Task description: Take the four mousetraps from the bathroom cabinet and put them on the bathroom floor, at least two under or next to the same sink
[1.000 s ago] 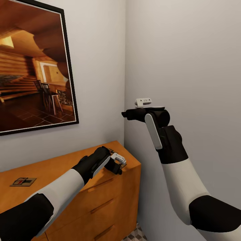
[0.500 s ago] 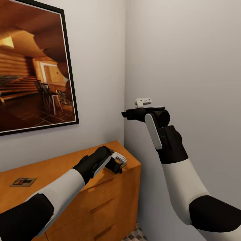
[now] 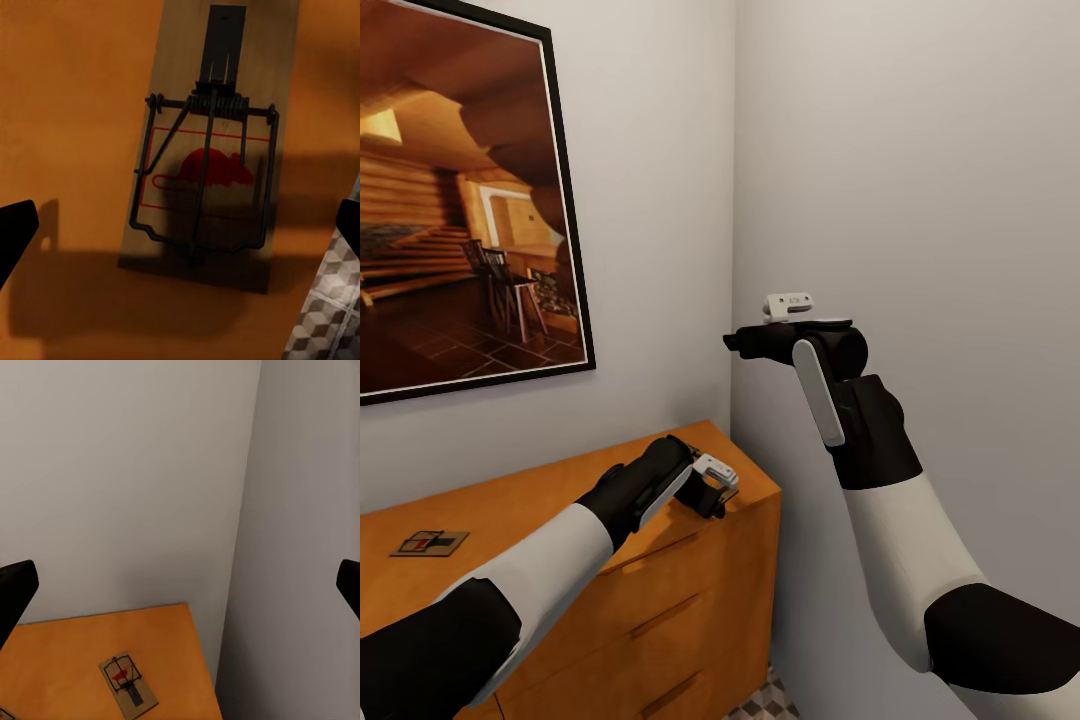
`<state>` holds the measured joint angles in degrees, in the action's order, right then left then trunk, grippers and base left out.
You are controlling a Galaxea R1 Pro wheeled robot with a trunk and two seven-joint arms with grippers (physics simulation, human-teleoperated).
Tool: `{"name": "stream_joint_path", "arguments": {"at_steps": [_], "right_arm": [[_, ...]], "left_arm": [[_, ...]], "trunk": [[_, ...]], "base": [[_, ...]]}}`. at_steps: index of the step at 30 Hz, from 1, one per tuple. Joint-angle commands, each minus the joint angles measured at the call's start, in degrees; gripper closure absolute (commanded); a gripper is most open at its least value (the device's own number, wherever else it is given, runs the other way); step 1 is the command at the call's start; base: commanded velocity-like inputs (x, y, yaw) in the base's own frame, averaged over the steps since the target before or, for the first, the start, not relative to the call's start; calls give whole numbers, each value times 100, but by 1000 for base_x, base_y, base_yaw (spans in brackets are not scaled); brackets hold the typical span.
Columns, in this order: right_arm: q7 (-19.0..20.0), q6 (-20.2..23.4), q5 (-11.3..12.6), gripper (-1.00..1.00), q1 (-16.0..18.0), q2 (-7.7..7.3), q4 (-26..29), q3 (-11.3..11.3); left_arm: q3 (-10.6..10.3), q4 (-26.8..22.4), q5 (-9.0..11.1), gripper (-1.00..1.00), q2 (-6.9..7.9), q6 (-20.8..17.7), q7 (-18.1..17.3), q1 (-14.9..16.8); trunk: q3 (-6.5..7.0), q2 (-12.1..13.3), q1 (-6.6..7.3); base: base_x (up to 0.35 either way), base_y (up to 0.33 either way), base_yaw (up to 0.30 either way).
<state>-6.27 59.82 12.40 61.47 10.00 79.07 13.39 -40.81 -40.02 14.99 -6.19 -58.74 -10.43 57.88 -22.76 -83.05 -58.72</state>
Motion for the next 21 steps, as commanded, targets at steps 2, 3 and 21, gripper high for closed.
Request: {"name": "stream_joint_path", "arguments": {"at_steps": [2,3,21], "right_arm": [[-60,18,61,-100,6,0,3,3],[-59,18,61,-100,6,0,3,3],[-59,18,61,-100,6,0,3,-1]], "left_arm": [[-14,56,-313,-100,1,11,6,4],[-14,56,-313,-100,0,11,6,4],[9,58,-312,-100,18,37,-73,4]], "trunk": [[-8,-3,-1],[-8,-3,-1],[-8,-3,-1]], "base": [[0,0,0],[0,0,0],[0,0,0]]}}
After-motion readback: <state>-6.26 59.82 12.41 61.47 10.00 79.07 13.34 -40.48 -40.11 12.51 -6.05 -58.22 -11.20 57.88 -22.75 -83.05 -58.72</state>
